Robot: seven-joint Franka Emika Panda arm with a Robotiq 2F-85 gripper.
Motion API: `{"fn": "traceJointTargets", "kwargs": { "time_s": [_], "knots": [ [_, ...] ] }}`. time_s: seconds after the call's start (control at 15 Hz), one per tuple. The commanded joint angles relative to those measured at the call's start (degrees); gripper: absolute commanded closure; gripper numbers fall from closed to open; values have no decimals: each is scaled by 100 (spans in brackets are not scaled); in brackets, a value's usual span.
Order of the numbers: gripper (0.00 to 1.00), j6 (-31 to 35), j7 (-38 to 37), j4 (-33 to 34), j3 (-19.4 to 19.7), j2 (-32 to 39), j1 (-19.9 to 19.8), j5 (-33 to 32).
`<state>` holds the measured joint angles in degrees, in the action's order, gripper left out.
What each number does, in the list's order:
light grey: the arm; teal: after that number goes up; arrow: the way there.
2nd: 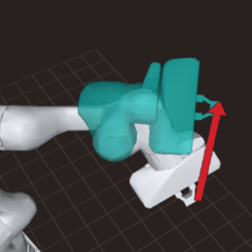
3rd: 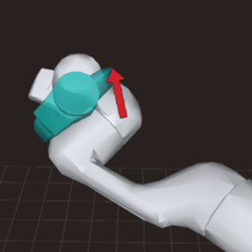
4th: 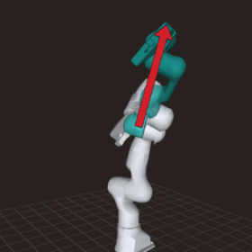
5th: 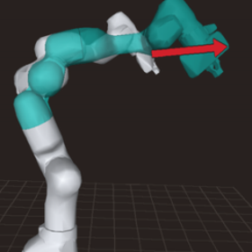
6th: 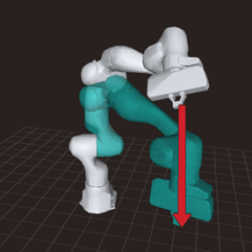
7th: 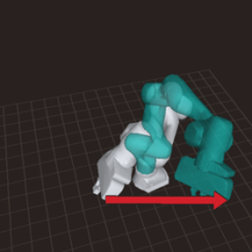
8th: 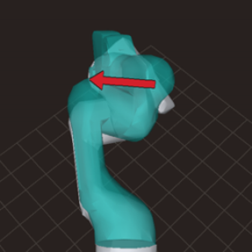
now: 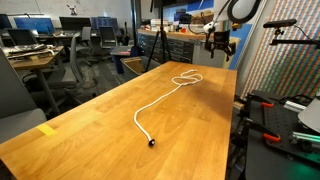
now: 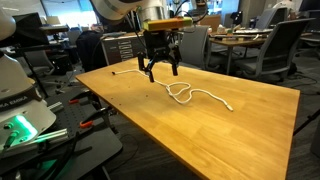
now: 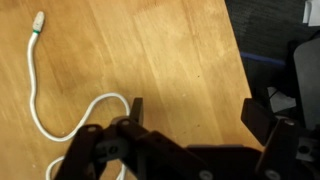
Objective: Tie a knot using the white rope on the table
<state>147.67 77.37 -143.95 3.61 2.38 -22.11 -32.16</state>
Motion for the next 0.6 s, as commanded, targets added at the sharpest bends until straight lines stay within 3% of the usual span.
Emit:
{"fn": "traceJointTargets", "kwargs": {
  "time_s": [0.0,0.07,0.2,0.4,0.47,0.53],
  "knots": [
    [0,968,1538,-1182,731,-876,-17,80],
    [0,461,820,-512,667,-331,227,11],
    [0,761,1273,-908,913,-566,166,-2],
    [0,793,1167,-1006,871,-423,222,73],
    [0,837,1283,-1202,836,-443,357,355],
    [0,580,1806,-1535,749,-604,628,1174]
  ]
}}
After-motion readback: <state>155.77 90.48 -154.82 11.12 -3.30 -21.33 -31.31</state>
